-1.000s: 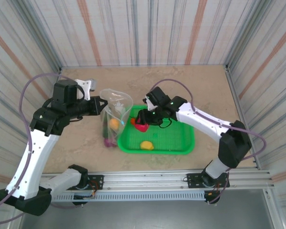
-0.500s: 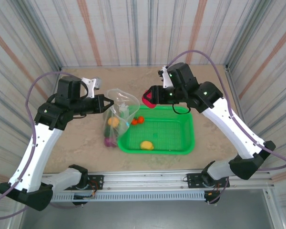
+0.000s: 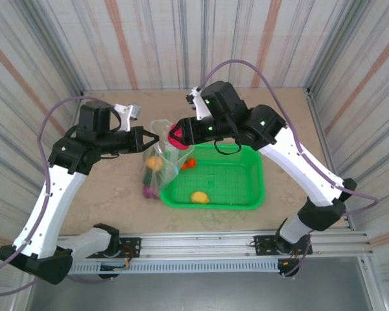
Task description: Place the food in the zip-top bag and seal the zipper
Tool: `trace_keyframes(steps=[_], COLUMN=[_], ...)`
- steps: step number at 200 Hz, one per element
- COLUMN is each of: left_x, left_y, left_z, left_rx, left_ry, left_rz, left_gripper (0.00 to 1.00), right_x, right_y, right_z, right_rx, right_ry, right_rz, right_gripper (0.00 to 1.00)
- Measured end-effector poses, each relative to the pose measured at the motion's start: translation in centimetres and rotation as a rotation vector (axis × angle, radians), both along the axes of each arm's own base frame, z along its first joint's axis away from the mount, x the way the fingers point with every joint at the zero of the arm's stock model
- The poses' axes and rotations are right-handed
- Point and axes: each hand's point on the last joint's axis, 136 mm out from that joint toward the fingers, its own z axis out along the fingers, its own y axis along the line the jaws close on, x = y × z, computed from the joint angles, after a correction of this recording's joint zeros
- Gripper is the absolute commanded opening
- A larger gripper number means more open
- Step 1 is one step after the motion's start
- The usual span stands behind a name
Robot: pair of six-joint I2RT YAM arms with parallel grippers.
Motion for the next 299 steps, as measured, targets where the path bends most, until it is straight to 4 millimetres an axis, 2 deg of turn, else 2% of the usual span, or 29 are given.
trace_keyframes(steps=[66,98,151,177,189,202,207,251,266,279,284,299], left_x=[-0.1,-0.1,-0.1,-0.1,-0.1,-0.2,-0.2,-0.2,-0.2,-0.2,-0.3,-0.4], left_y=[-0.1,-0.1,-0.1,-0.1,-0.1,-0.1,-0.1,-0.1,0.0,0.0,0.0,0.0], left_z=[0.1,0.2,0.1,0.1,0.1,0.1,0.1,0.1,0.1,0.1,0.2,0.2], left_rx=[-0.007,-0.007,-0.007,-0.007,-0.007,-0.007,-0.007,-0.007,-0.006,-0.007,-0.007,-0.008], left_ry=[-0.001,-0.003,-0.002,-0.002,-0.003,-0.003,-0.003,-0.004,-0.006,-0.008,-0.009,-0.011], left_rz=[-0.009,-0.009,-0.009,-0.008,-0.008,-0.008,-0.008,-0.007,-0.006,-0.005,-0.005,-0.005], left_gripper=[0.00,0.00,0.00,0.00,0.00,0.00,0.00,0.00,0.00,0.00,0.00,0.00], right_x=[1.7,2.4,1.8,1.1,0.9,0.8,0.7,0.8,0.8,0.8,0.8,0.9], right_y=[2.4,3.4,5.1,5.7,5.7,5.8,5.8,5.8,5.8,5.8,5.9,5.8], right_z=[-4.5,-7.7,-12.7,-14.0,-14.2,-14.3,-14.4,-14.8,-14.9,-14.7,-14.7,-14.4], right_rx=[-0.091,-0.155,-0.287,-0.319,-0.323,-0.326,-0.325,-0.329,-0.330,-0.326,-0.325,-0.318], right_ry=[0.077,0.129,0.223,0.242,0.245,0.246,0.248,0.251,0.252,0.248,0.250,0.242], right_rz=[0.005,0.007,0.039,0.057,0.060,0.064,0.062,0.061,0.061,0.062,0.060,0.060], right_gripper=[0.46,0.45,0.46,0.47,0.52,0.74,0.80,0.87,0.85,0.77,0.72,0.43])
